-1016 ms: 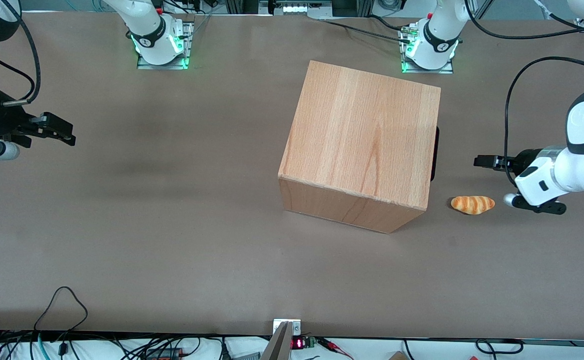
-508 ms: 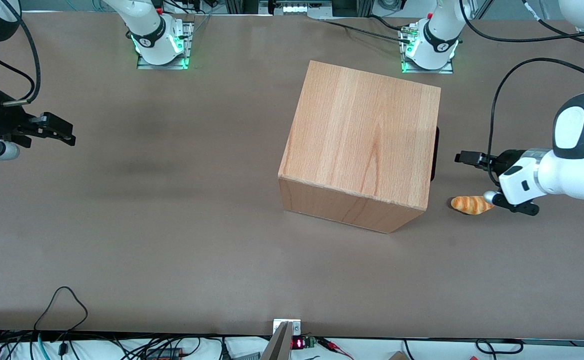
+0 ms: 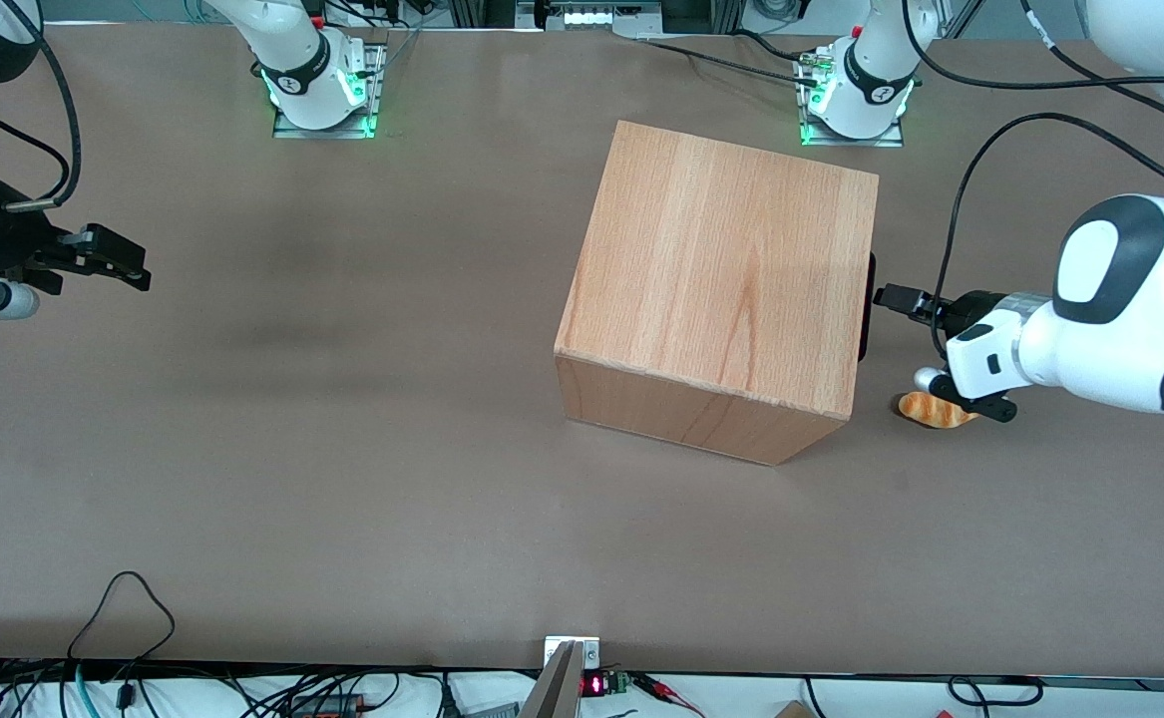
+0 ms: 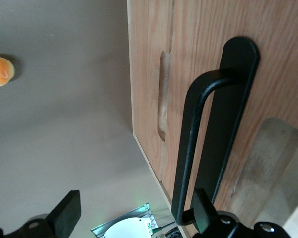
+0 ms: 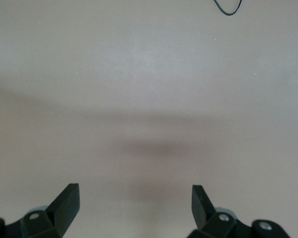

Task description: Open top drawer with left arm

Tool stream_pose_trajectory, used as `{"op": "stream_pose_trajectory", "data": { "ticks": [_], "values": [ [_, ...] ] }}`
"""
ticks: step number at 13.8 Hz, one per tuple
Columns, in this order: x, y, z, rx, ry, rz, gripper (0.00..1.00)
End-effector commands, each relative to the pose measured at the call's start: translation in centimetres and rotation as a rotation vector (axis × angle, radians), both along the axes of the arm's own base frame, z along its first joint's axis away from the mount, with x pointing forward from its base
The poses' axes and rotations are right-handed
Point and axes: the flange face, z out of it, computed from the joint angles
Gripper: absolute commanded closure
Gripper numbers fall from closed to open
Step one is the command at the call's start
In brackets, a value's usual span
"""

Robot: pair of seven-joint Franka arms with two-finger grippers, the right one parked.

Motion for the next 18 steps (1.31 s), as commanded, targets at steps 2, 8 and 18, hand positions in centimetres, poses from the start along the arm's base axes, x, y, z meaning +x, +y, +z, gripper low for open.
{"op": "stream_pose_trajectory", "data": {
  "ticks": [2,8,18],
  "values": [
    [0.1,-1.0,-1.3,-0.049,0.032,-0.026,0.0],
    [0.4,-1.7,-2.5,-0.064,0.041,-0.027,0.0],
    [1.8,-1.9,-4.1,-0.039,-0.024,-0.017,0.0]
  ]
}}
